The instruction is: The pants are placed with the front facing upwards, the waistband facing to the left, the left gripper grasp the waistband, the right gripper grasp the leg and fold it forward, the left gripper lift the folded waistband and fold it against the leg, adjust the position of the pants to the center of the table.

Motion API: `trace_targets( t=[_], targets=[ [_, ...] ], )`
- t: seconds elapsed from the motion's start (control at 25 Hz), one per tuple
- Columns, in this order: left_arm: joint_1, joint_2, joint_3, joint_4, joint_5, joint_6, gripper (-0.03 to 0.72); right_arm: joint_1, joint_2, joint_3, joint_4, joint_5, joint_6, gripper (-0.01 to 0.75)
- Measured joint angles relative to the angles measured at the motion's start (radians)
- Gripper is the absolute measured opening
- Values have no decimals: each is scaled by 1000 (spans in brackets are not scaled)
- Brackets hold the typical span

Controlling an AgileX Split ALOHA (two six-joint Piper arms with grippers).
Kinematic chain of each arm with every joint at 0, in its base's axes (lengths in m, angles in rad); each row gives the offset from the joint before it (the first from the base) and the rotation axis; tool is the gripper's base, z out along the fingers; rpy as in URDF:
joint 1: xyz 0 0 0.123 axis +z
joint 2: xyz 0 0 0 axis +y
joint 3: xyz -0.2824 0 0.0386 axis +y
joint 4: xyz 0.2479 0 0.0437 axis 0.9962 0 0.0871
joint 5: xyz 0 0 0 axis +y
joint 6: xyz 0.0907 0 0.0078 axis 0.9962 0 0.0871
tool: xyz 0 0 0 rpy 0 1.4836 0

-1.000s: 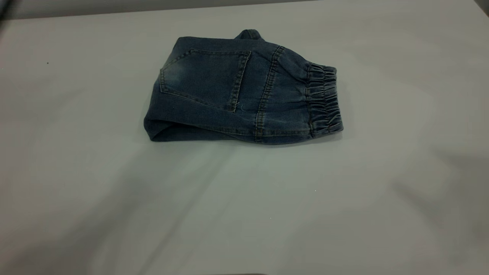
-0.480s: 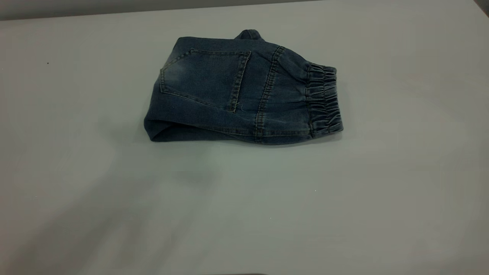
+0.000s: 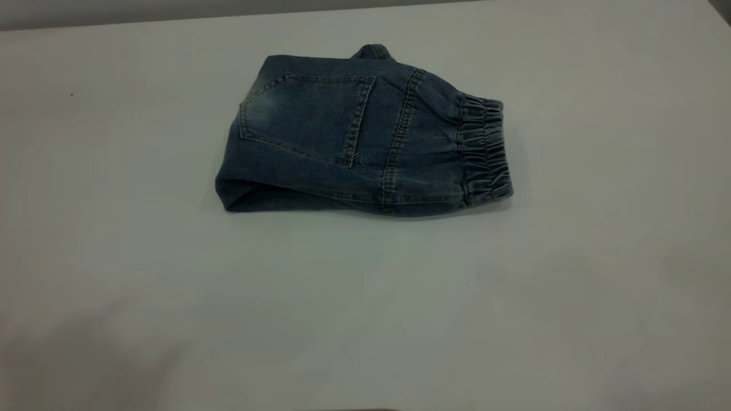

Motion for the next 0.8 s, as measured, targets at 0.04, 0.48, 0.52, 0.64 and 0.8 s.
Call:
trace_targets(
  t=[0.04,0.48,0.52,0.64,0.8],
  targets=[
    [0,-45,47,0,0,5,529,0,-29,21,-9,0,14,549],
    [-1,-419,453,-5,0,9,529,0,-308,367,-105,0,43,549],
    [-1,-445,480,-5,0,9,529,0,-328,402,-123,0,43,549],
    [-1,-513,570,0,0,9,529,0,-367,502,-183,-12,43,549],
    [-1,-587,680,0,0,9,529,0,-397,630,-256,-48,43,549]
  ],
)
